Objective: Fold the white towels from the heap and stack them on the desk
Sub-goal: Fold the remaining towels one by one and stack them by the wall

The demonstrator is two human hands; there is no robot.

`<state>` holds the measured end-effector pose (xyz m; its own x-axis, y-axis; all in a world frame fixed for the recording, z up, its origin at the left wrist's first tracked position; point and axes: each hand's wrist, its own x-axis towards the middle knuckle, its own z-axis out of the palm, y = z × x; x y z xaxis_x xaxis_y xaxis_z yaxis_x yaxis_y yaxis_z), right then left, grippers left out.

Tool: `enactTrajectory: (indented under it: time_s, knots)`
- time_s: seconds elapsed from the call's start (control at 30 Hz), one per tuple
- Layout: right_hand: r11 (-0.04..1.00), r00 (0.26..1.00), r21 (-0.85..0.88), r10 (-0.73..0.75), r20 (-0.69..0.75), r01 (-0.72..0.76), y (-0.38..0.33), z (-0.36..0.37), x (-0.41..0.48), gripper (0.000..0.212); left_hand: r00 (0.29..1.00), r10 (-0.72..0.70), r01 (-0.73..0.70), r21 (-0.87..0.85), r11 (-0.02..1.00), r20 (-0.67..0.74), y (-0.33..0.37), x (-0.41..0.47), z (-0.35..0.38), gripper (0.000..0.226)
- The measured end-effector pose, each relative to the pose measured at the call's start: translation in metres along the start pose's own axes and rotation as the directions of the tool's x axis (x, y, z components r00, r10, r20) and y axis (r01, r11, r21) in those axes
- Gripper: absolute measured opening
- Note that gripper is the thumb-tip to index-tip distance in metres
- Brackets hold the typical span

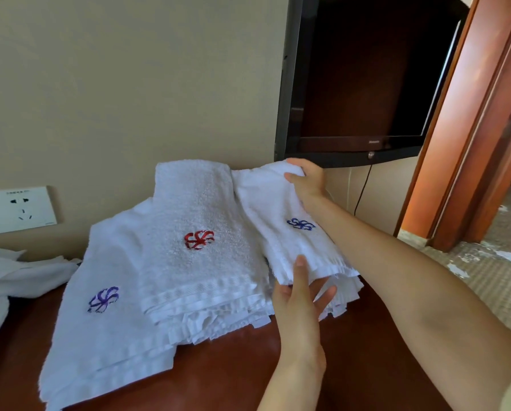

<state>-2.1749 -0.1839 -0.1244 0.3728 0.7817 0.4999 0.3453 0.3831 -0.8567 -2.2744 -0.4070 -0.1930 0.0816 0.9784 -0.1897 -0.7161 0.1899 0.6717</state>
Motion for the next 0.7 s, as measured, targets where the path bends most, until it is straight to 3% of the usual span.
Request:
enactTrajectory:
  time_s: [0.1, 0.13, 0.2, 0.27, 0.33, 0.4, 0.47, 0.6, 0.7]
  knots:
    - [0.992, 0.996, 0.086, -0.087, -0.031, 0.089, -0.002, 0.002, 0.0, 0.036, 0.999, -0.022, 0.021, 0.039, 0.999, 0.038, 0.001, 0.004, -0.003, 0.025]
    - [0.996, 0.996, 0.035, -0.079, -0.032, 0.08, 0.001, 0.002, 0.0, 0.036, 0.998, -0.056, 0.055, 0.033, 0.998, 0.041, 0.0, 0.005, -0.003, 0.025]
    - [0.958, 0.998, -0.285, 0.044, 0.037, -0.031, 0.01, 0.005, 0.0, 0.036, 0.992, -0.126, 0.126, -0.008, 0.992, 0.024, -0.002, 0.009, -0.007, 0.026]
    - [0.714, 0.972, -0.697, 0.207, 0.113, -0.071, 0.016, 0.007, -0.003, 0.04, 0.988, -0.154, 0.154, -0.022, 0.988, 0.012, -0.003, 0.011, -0.009, 0.023]
    - [0.496, 0.976, -0.86, 0.098, 0.194, 0.121, 0.01, 0.013, -0.005, 0.046, 0.988, -0.155, 0.155, -0.003, 0.988, 0.011, -0.005, 0.013, -0.01, 0.022]
    - [0.517, 0.902, -0.785, 0.056, 0.427, 0.34, 0.005, 0.025, -0.01, 0.049, 0.988, -0.154, 0.154, 0.017, 0.988, 0.013, -0.006, 0.015, -0.011, 0.023]
    - [0.565, 0.799, -0.721, 0.169, 0.577, 0.401, 0.006, 0.036, -0.022, 0.053, 0.988, -0.151, 0.151, 0.043, 0.988, 0.013, -0.007, 0.016, -0.013, 0.028]
    - [0.578, 0.813, -0.73, 0.183, 0.552, 0.366, 0.0, 0.023, -0.047, 0.051, 0.988, -0.143, 0.135, 0.126, 0.983, 0.061, -0.003, 0.014, -0.022, 0.048]
    - [0.576, 0.826, -0.72, 0.13, 0.548, 0.387, -0.008, -0.002, -0.077, 0.047, 0.984, -0.122, 0.077, 0.307, 0.949, 0.129, -0.003, 0.008, -0.033, 0.04]
